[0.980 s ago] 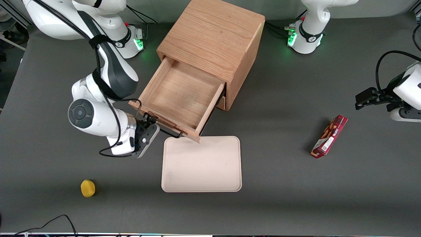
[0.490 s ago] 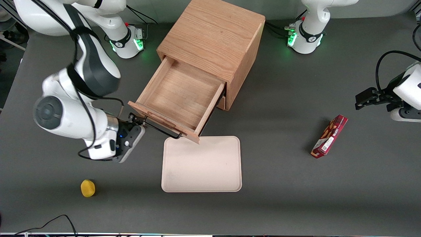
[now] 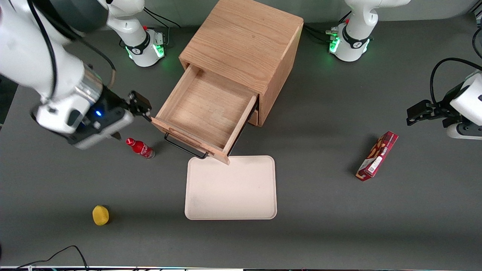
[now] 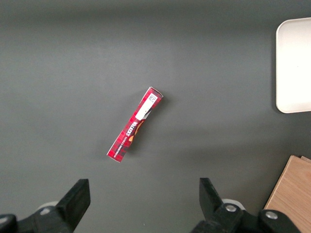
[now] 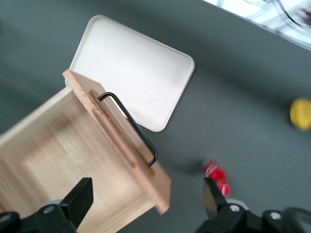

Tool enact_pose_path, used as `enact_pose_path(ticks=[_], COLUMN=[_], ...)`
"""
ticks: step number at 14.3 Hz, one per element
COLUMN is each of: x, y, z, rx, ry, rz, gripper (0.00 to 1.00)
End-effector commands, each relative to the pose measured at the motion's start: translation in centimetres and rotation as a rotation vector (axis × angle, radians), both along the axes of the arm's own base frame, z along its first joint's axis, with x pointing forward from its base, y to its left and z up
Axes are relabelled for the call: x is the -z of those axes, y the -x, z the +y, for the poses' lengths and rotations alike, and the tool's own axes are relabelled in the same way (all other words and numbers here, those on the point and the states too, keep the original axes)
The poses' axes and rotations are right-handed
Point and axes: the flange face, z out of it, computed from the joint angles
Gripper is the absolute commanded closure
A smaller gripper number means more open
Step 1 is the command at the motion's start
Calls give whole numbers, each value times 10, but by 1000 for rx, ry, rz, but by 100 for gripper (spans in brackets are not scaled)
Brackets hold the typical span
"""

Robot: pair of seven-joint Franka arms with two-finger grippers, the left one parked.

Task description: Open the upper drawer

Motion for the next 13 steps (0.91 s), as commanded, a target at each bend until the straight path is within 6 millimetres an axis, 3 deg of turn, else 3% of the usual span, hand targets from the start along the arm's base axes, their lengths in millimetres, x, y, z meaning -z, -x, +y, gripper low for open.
enact_pose_path(ticks=[1,2,4,6,8,9,11,13], x=[-26,-35,-35,-22,-1,8,14,-1], y=[25,33,59,82,93,91,80,69], z=[-36,-69,-118,-154,-187,-201,-209,-210], rx=[179,242,332,391,430,404,370,375], ry=[62,73,83,95,89,83,94,109], rz=[28,49,104,128,106,98,91,56], gripper=[0,0,0,0,0,0,0,0])
